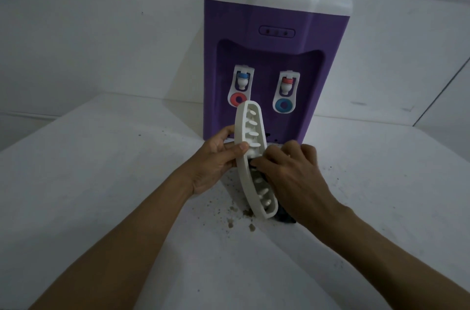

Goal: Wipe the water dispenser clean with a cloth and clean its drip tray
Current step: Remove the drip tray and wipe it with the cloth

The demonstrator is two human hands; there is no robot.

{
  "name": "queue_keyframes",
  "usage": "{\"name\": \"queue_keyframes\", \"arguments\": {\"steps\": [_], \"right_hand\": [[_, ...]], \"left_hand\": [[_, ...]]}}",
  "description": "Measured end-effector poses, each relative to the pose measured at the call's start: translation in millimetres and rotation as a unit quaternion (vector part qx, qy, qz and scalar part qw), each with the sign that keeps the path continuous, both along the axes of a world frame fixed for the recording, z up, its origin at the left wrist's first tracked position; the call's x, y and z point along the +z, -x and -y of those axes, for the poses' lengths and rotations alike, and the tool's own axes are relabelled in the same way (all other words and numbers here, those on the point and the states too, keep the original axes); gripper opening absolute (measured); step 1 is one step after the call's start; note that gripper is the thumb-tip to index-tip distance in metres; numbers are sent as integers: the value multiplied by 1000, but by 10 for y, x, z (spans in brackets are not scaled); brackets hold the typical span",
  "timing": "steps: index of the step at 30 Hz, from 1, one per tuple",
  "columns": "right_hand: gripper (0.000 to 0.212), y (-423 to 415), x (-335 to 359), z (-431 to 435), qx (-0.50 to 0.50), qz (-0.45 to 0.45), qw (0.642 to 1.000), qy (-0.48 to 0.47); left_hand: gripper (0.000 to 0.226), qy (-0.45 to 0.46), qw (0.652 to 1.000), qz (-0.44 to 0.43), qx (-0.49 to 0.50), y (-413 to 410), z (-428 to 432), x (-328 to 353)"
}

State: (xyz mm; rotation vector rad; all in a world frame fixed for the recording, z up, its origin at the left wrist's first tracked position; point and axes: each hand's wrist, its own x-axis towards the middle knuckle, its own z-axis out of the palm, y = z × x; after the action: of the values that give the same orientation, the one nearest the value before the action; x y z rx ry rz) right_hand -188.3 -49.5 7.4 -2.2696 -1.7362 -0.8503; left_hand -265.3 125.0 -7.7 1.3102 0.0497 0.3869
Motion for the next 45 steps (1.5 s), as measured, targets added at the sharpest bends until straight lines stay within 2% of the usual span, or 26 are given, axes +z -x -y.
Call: {"name": "queue_keyframes", "arguments": {"steps": [4,10,14,17,22,24,25,27,29,31,33,37,40,43,45], "right_hand": [[49,-23,36,-40,8,36,998,41],[53,6,67,19,-77,82,992,58],[40,32,32,-17,-26,-8,1000,-3],[41,89,10,-63,-3,-35,999,-4],[54,75,23,-2,-119,23,991,64],[46,84,48,9,-128,15,990,65],[35,91,70,7,-111,-5,992,54],[17,68,129,-3,-77,-123,989,20],[22,31,105,-10,-50,-256,965,-5],[19,-11,31,5,-21,-310,950,-24],[16,-33,-7,36,0,-318,947,-41],[20,33,-4,-14,26,-274,960,-51],[13,59,13,-31,11,-146,988,-43],[41,57,-10,15,-59,-57,997,12],[48,88,-36,36,-78,-39,996,1]], "left_hand": [[46,-7,1000,1,5,24,-2,1],[46,-10,1000,-6,5,35,-14,20],[43,-11,1000,-8,6,31,-9,-4],[47,-11,1000,-8,8,37,-14,-7],[49,-8,1000,-8,2,44,-8,12],[51,-13,1000,-6,0,49,-9,25],[50,-15,1000,-3,-1,53,-7,33],[47,-16,1000,5,-4,56,1,29],[45,-14,1000,7,-4,68,1,25],[48,-15,1000,7,-4,69,-1,28],[51,-12,1000,7,-6,60,5,35],[47,-6,1000,8,-2,41,13,15],[43,-7,1000,7,-1,55,9,11],[42,-9,1000,1,-1,75,-6,24],[44,-11,1000,2,-3,75,-10,36]]}}
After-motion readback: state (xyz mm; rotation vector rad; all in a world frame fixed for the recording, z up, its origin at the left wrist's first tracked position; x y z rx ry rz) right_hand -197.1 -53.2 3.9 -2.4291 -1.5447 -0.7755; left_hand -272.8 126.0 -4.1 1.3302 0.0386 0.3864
